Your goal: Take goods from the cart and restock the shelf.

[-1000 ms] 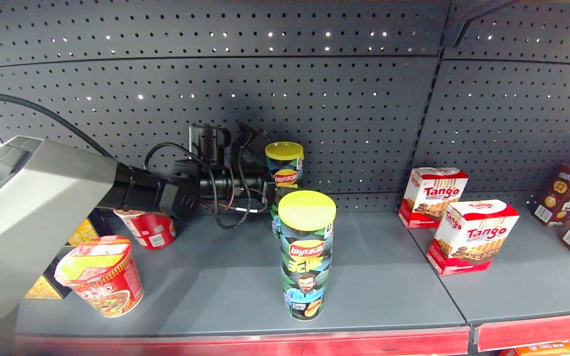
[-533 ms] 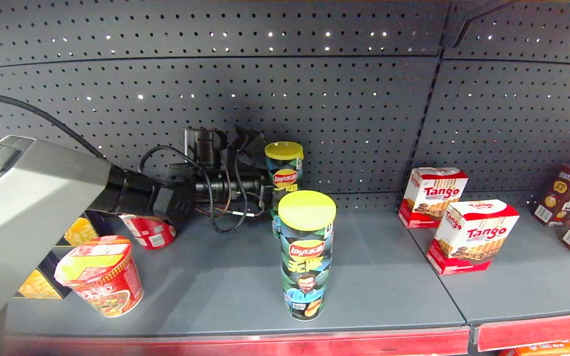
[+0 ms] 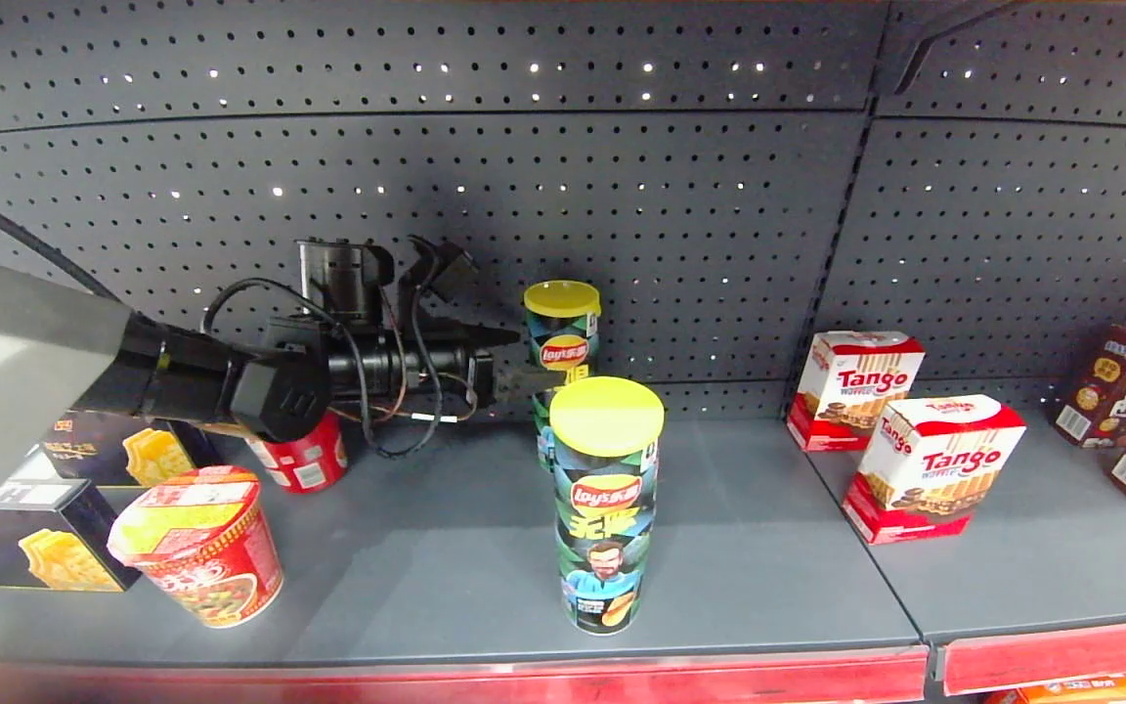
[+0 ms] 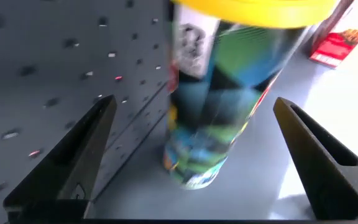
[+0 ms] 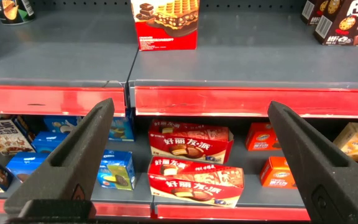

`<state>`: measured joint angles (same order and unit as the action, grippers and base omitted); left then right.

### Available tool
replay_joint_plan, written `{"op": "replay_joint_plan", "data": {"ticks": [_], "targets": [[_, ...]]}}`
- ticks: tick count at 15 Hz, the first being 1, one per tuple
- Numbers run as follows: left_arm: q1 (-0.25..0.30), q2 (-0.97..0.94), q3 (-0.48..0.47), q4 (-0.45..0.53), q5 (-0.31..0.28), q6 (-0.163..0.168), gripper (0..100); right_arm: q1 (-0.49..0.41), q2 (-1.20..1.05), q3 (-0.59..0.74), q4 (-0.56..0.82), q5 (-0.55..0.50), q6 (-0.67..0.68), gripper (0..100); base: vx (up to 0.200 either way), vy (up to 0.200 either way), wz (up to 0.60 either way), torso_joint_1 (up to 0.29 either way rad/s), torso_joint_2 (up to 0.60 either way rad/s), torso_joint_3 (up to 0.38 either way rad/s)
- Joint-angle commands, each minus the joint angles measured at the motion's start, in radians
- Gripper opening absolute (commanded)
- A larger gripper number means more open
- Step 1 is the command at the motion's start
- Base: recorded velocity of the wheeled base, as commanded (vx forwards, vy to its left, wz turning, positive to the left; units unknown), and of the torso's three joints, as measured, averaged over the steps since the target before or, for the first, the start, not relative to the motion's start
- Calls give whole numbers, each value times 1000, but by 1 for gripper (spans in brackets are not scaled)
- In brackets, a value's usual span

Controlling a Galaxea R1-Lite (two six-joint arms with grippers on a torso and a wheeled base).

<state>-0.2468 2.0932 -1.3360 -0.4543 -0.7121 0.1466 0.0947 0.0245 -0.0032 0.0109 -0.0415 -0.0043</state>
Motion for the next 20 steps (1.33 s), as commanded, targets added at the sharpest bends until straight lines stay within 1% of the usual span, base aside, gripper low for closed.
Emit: {"op": "replay_joint_plan", "data": {"ticks": [1, 3, 4, 7, 8, 9, 10, 11, 12, 14, 15, 16, 17, 18, 19, 20], "targets": [[27, -58, 50, 2, -3, 28, 100, 0, 2, 0, 0, 0, 0, 100, 0, 0, 0, 0, 0, 0], [41, -96, 98, 2, -12, 42, 100, 0, 2, 0, 0, 0, 0, 100, 0, 0, 0, 0, 0, 0], [54, -120, 118, 2, -13, 42, 100, 0, 2, 0, 0, 0, 0, 100, 0, 0, 0, 0, 0, 0], [89, -190, 136, 3, -10, 41, 100, 0, 2, 0, 0, 0, 0, 100, 0, 0, 0, 0, 0, 0], [112, -243, 164, 2, 6, 42, 100, 0, 2, 0, 0, 0, 0, 100, 0, 0, 0, 0, 0, 0], [126, -294, 190, 0, 49, 53, 100, 0, 2, 0, 0, 0, 0, 100, 0, 0, 0, 0, 0, 0], [127, -305, 193, 0, 66, 54, 100, 0, 2, 0, 0, 0, 0, 100, 0, 0, 0, 0, 0, 0], [138, -392, 207, 0, 232, 39, 100, 0, 2, 0, 0, 0, 0, 100, 0, 0, 0, 0, 0, 0], [138, -446, 233, -1, 339, 25, 100, 0, 2, 0, 0, 0, 0, 100, 0, 0, 0, 0, 0, 0], [139, -642, 353, -1, 511, -35, 100, 0, 2, 0, 0, 0, 1, 100, 0, 0, 0, 0, 0, 0], [138, -705, 391, 5, 566, -47, 100, 0, 2, 0, 0, 0, 0, 100, 0, 0, 0, 0, 0, 0], [138, -792, 443, 16, 628, -67, 100, 0, 2, 0, 0, 0, 0, 100, 0, 0, 0, 0, 0, 0], [138, -958, 538, 74, 658, -107, 100, 0, 2, 0, 0, 0, 0, 100, 0, 0, 0, 0, 0, 0], [139, -1058, 598, 117, 665, -114, 100, 0, 2, 0, 0, 0, 1, 100, 0, 0, 0, 0, 0, 0], [138, -1145, 672, 146, 669, -131, 100, 0, 2, 0, 0, 0, 0, 100, 0, 0, 0, 0, 0, 0], [138, -1228, 771, 160, 708, -142, 100, 0, 2, 0, 0, 0, 1, 100, 0, 0, 0, 0, 0, 0]]}}
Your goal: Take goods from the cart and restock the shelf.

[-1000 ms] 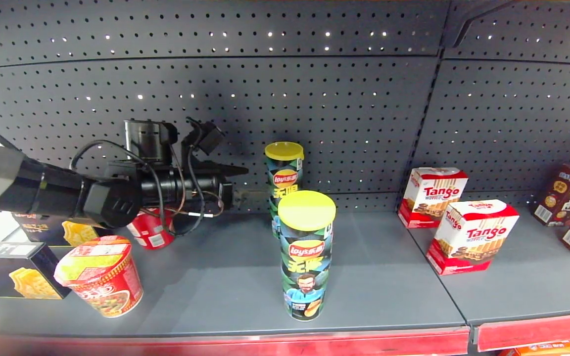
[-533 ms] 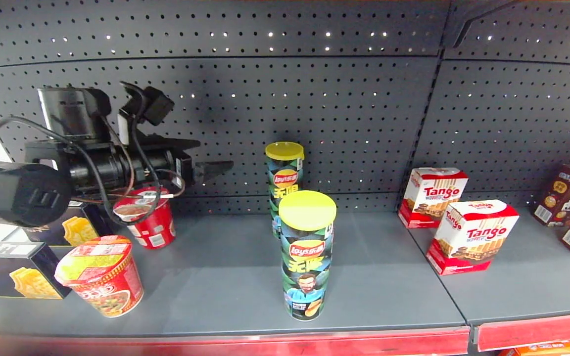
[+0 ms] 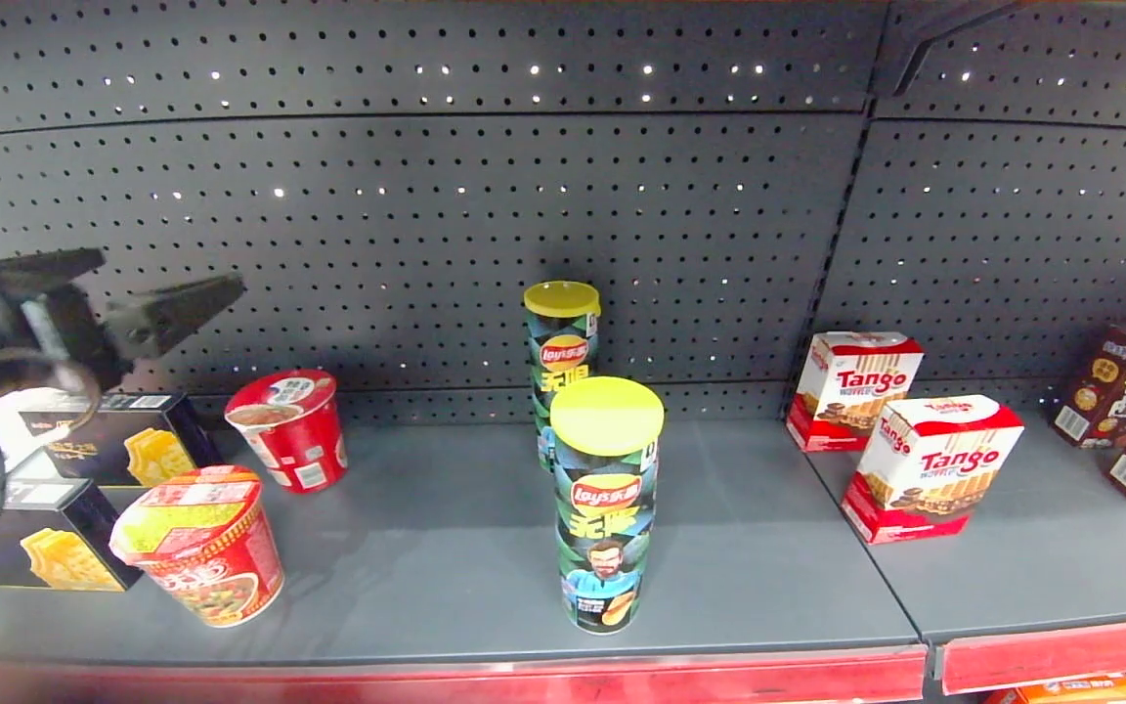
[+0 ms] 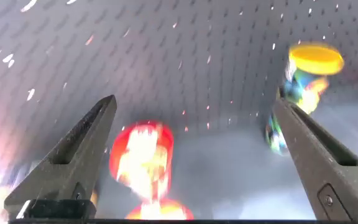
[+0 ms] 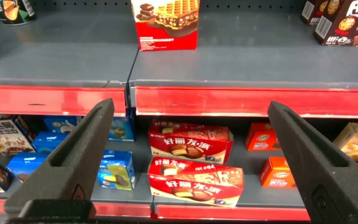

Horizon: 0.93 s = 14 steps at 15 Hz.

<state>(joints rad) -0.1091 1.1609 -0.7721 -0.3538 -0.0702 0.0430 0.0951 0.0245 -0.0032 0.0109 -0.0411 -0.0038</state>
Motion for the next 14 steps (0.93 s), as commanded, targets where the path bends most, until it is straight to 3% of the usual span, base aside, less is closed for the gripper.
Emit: {"op": "replay_joint_plan", "data": {"ticks": [1, 2, 4, 5, 8, 9, 12, 14], "targets": [[-3, -369, 304, 69, 110, -45, 100, 0, 2, 0, 0, 0, -1, 100, 0, 0, 0, 0, 0, 0], [-1, -512, 476, 85, 148, -58, 100, 0, 2, 0, 0, 0, -1, 100, 0, 0, 0, 0, 0, 0], [5, -757, 659, 162, 165, -60, 100, 0, 2, 0, 0, 0, -1, 100, 0, 0, 0, 0, 0, 0], [8, -853, 697, 210, 170, -61, 100, 0, 2, 0, 0, 0, -1, 100, 0, 0, 0, 0, 0, 0], [39, -1050, 743, 358, 196, -61, 100, 0, 2, 0, 0, 0, -1, 100, 0, 0, 0, 0, 0, 0], [43, -1066, 749, 368, 207, -64, 100, 0, 2, 0, 0, 0, 1, 100, 0, 0, 0, 0, 0, 0], [43, -1072, 752, 371, 239, -120, 100, 0, 2, 0, 0, 0, 1, 100, 0, 0, 0, 0, 0, 0], [49, -1075, 751, 374, 234, -118, 100, 0, 2, 0, 0, 0, -1, 100, 0, 0, 0, 0, 0, 0]]}}
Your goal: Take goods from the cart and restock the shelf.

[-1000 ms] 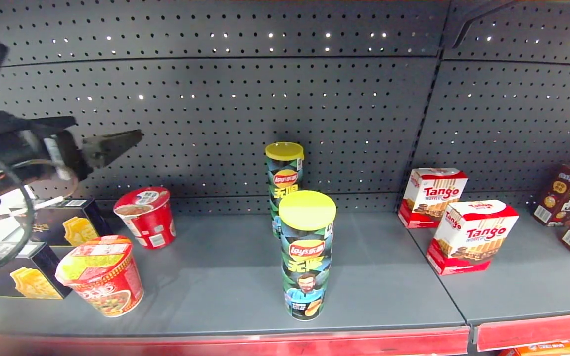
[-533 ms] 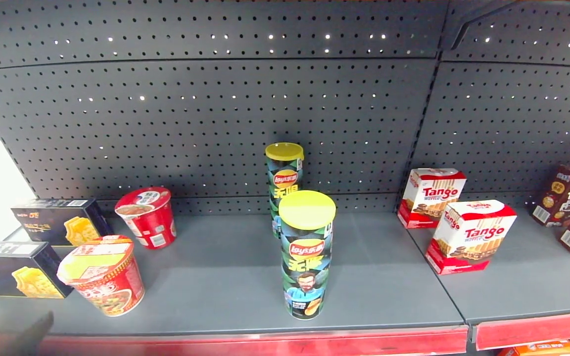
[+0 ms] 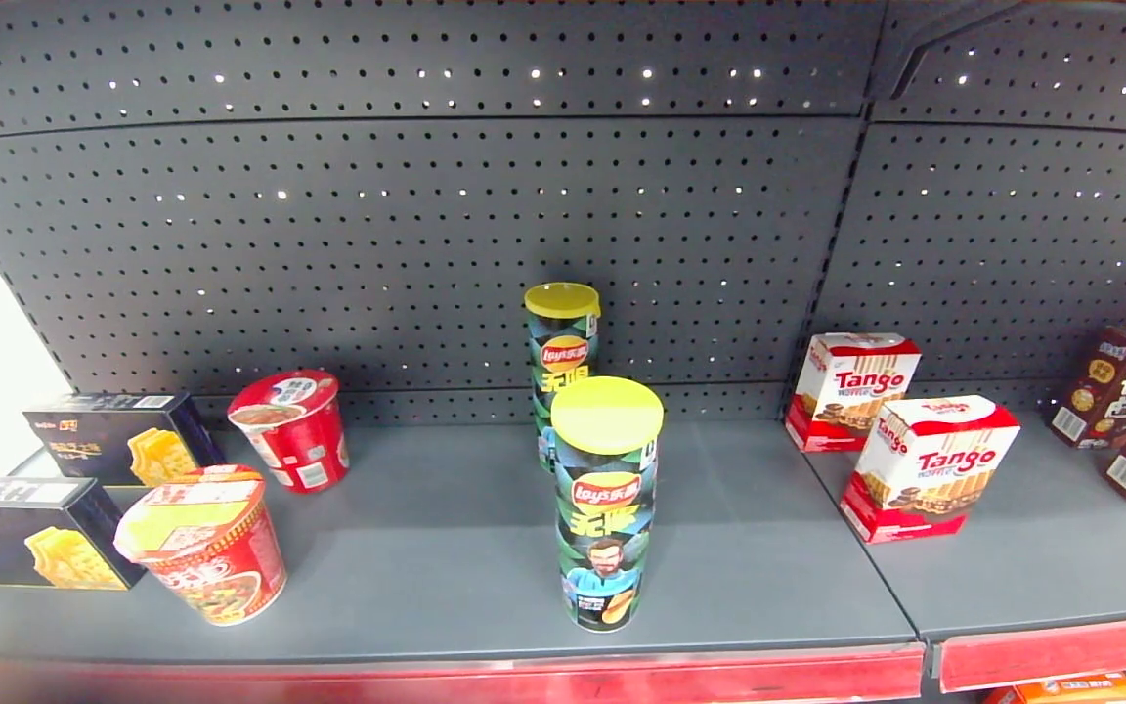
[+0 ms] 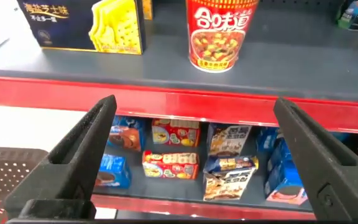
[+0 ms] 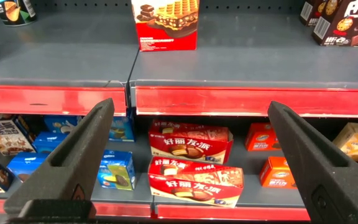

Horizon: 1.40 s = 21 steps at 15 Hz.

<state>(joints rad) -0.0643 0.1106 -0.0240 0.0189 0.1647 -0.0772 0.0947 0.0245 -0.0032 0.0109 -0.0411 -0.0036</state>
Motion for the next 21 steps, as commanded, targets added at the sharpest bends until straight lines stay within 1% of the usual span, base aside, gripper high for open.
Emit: {"op": "replay_joint_plan", "data": {"ticks": [1, 2, 3, 4, 5, 6, 7, 8, 10, 21], "targets": [[47, -29, -1, 7, -28, 8, 100, 0, 2, 0, 1, 0, 1, 100, 0, 0, 0, 0, 0, 0], [92, -32, 3, 6, -80, 20, 100, 0, 2, 0, 0, 0, -1, 100, 0, 0, 0, 0, 0, 0], [89, -37, 10, -1, -88, 25, 100, 0, 2, 0, 0, 0, 1, 100, 0, 0, 0, 0, 0, 0], [86, -60, 18, -7, -76, 37, 100, 0, 2, 0, 0, 0, 1, 100, 0, 0, 0, 0, 0, 0], [84, -72, 18, -5, -71, 59, 100, 0, 2, 0, 0, 0, -1, 100, 0, 0, 0, 0, 0, 0], [80, -75, 16, -5, -77, 59, 100, 0, 2, 0, 0, 0, -1, 100, 0, 0, 0, 0, 0, 0], [61, -97, 16, -7, -106, 60, 100, 0, 2, 0, 0, 0, -1, 100, 0, 0, 0, 0, 0, 0], [61, -108, 18, -10, -123, 59, 100, 0, 2, 0, 0, 0, -1, 100, 0, 0, 0, 0, 0, 0], [61, -108, 18, -11, -123, 48, 100, 0, 2, 0, 0, 0, 1, 100, 0, 0, 0, 0, 0, 0], [61, -108, 19, -11, -123, 47, 100, 0, 2, 0, 0, 1, -4, 100, 0, 0, 0, 0, 0, 0]]}}
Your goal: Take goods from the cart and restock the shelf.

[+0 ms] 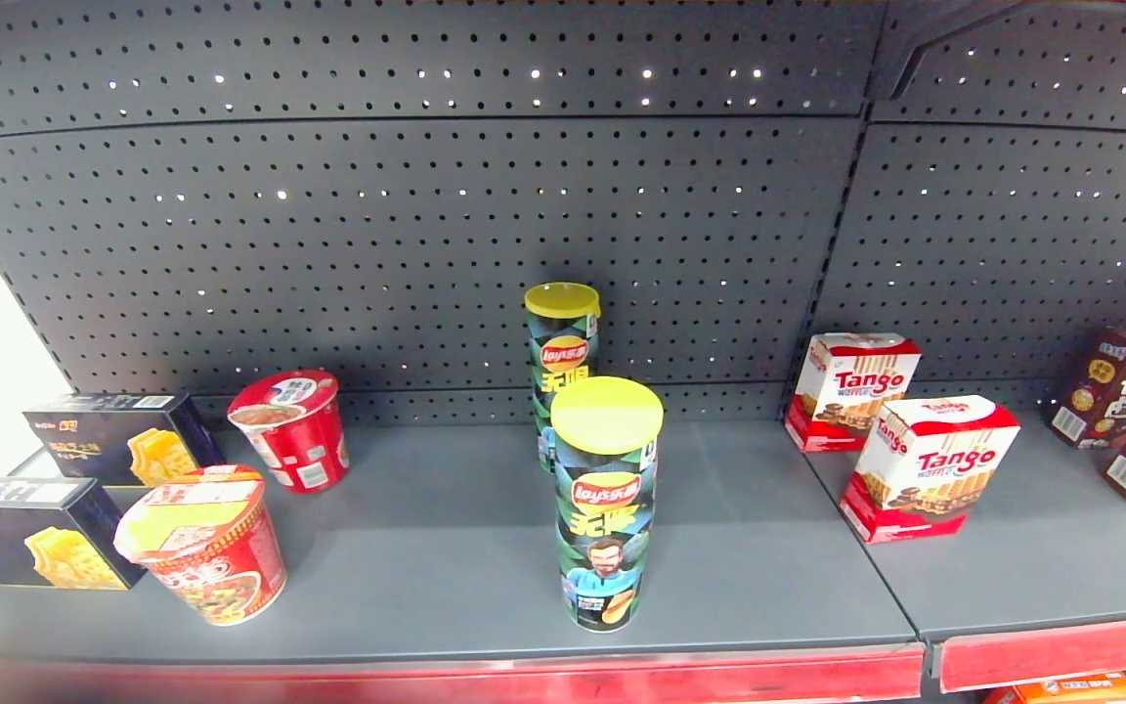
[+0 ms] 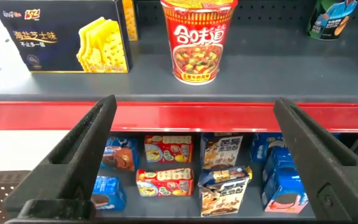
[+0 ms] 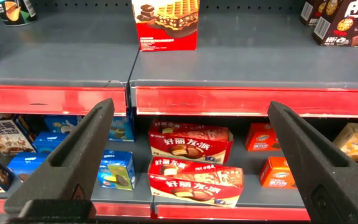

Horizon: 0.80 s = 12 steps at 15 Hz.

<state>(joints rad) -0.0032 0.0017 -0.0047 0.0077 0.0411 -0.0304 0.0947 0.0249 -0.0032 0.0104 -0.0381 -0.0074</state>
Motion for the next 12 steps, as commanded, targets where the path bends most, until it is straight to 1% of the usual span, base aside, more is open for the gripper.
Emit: {"op": "replay_joint_plan", "data": {"ticks": [1, 3, 4, 6, 8, 9, 10, 11, 12], "targets": [[0, 1, 0, 0, 0, 0, 100, 2, 3, 0, 0, 4, -2, 100, 0, 0, 0, 0, 0, 0], [0, 1, 0, 0, 0, 0, 100, 5, 3, 0, 0, 7, -2, 100, 0, 0, 0, 0, 0, 0], [0, 1, -1, 0, -1, 1, 100, 0, 1, -1, -3, -13, -2, 100, 0, 0, 0, 0, 0, 0], [0, 1, 0, 0, -1, -2, 100, 3, 1, -1, -4, 6, -37, 100, 0, 0, 0, 0, 0, 0], [0, 1, -1, 0, -1, -2, 100, 10, 29, -23, -13, 35, -39, 100, 0, 0, 0, 0, 0, 0], [0, 1, 0, -2, 0, 0, 100, 33, 217, -291, -98, 49, -39, 100, 0, 0, 0, 0, 0, 0], [0, 1, 0, 0, 0, -2, 100, 34, 270, -343, -110, 49, -37, 100, 0, 0, 0, 0, 0, 0], [0, 1, 0, -2, 0, 0, 100, 40, 495, -505, -116, 64, -49, 100, 0, 0, 0, 0, 0, 0], [0, 1, 0, 0, -1, 0, 100, 51, 507, -514, -113, 78, -65, 100, 0, 0, 0, 0, 0, 0]]}}
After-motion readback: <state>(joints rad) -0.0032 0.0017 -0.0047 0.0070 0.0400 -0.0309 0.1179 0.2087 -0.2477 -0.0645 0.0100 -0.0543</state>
